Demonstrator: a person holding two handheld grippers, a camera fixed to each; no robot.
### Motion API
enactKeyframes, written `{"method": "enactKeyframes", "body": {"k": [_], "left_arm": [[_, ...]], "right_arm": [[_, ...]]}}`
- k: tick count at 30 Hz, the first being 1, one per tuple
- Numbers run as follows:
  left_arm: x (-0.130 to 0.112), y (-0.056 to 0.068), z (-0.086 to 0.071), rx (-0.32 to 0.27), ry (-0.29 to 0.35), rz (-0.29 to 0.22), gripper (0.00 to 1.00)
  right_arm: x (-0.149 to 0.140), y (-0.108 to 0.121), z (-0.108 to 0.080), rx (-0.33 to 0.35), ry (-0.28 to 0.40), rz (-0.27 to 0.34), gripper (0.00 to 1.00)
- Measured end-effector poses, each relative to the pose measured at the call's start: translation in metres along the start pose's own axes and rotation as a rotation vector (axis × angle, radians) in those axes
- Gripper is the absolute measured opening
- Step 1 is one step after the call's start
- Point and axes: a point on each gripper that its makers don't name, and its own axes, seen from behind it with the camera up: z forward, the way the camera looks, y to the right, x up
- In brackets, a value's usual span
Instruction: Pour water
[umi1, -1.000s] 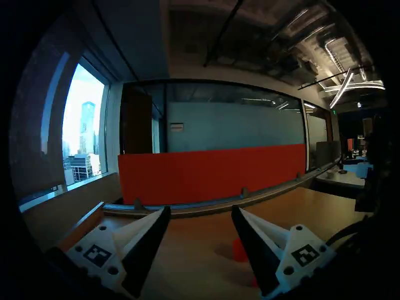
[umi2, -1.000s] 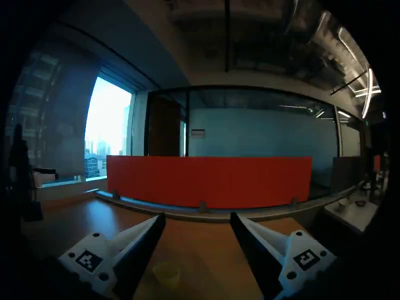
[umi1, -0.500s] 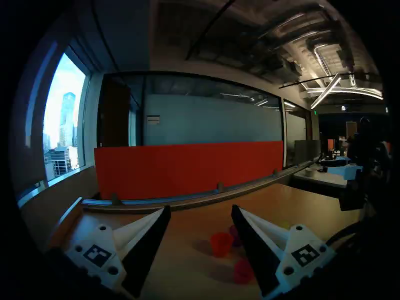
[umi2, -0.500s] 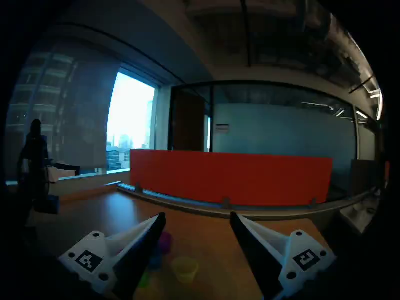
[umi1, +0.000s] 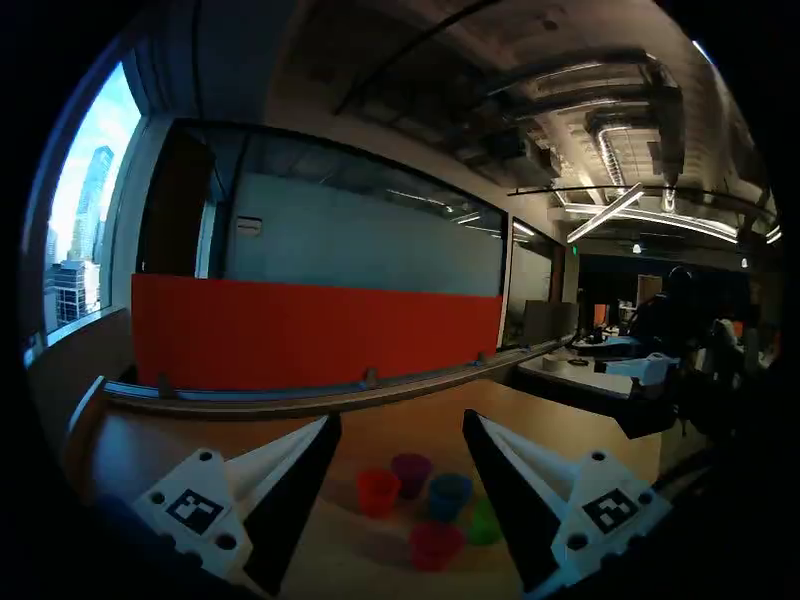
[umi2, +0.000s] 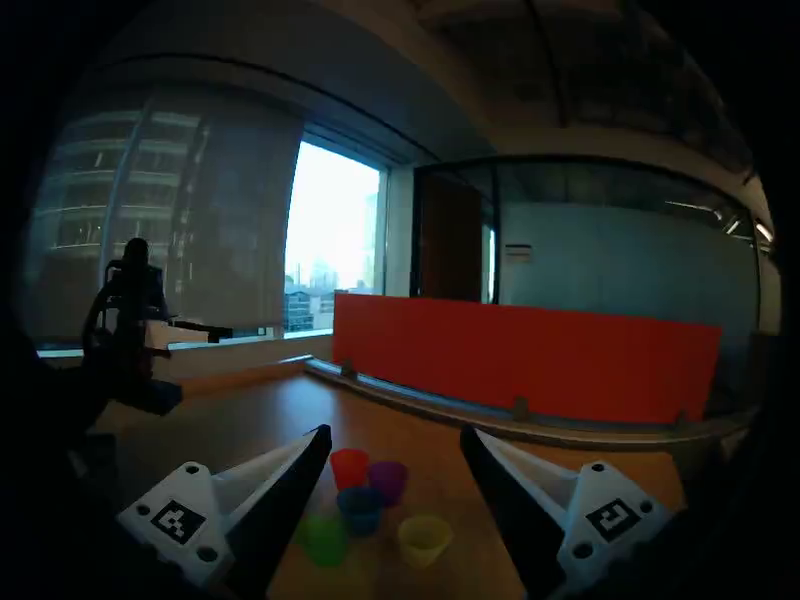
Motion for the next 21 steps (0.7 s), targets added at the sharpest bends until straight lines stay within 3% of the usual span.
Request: {"method": "enactKeyframes", "body": {"k": [8, 14, 21], "left_arm": [[-0.007, 0.01, 0.001, -0.077, -0.047, 0.052, 0.9], [-0.023, 0.018, 0.0, -0.141, -0.108, 0.06, 0.9], [-0.035, 0.013, 0.0, -0.152, -0.138, 0.072, 0.9]], "right_arm": [[-0.005, -0.011, 0.004, 0.063, -0.021, -0.015, 1.0], [-0.02, -0.022, 0.006, 0.133, -0.083, -0.028, 1.0], [-0.033, -0.031, 0.006, 0.185, -0.128, -0.028, 1.0]]}}
